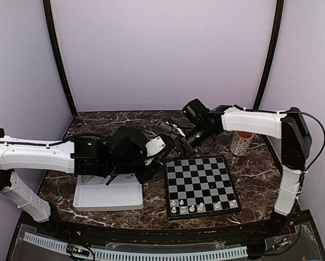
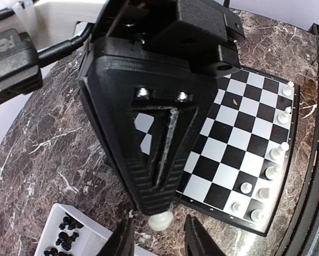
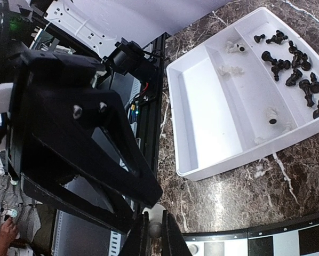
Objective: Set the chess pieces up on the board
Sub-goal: Pass from the left arm to the right, then place the pawn at h2.
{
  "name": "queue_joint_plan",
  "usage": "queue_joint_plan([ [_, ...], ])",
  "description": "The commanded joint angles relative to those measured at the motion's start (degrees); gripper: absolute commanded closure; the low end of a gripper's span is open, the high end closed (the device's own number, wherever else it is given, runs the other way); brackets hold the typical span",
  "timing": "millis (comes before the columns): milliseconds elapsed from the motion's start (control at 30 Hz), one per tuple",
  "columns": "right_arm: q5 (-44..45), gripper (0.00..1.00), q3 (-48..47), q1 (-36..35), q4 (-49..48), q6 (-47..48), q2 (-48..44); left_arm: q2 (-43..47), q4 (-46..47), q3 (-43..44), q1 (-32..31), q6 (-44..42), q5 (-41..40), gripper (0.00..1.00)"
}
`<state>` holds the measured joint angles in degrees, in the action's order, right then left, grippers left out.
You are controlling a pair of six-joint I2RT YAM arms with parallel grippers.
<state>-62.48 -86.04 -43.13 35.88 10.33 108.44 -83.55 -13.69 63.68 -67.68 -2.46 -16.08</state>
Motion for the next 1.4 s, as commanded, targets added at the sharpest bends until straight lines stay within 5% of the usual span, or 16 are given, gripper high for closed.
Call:
queue_joint_plan([
  [0,6.5,0.94,0.6,0.3,1.9,6.0,-3.4,5.0,0.6,-2.3,-0.1,-0.9,-2.8,0.62],
  [167,16.0,0.95,4.8,0.6,2.9,11.6,-8.3,8.9,0.6,-5.1,0.2,-1.0,-7.8,0.56],
  [267,24.5,0.95,9.4,0.6,3.2,15.4,-12.6,10.3,2.7,-8.6,2.2,-0.2,-11.0,0.39],
  [400,33.8,0.95,17.6,0.6,3.9,19.4,-19.1,10.1,4.0,-9.7,5.8,2.8,-12.9,0.31],
  [700,43.1,0.95,32.0,0.5,5.0,23.8,-32.7,3.6,1.6,-6.1,11.9,11.3,-11.4,0.3],
  [1367,54.7,0.98,46.6,1.3,9.3,27.5,-44.5,-1.9,3.1,-2.7,13.9,18.1,-7.7,0.3],
])
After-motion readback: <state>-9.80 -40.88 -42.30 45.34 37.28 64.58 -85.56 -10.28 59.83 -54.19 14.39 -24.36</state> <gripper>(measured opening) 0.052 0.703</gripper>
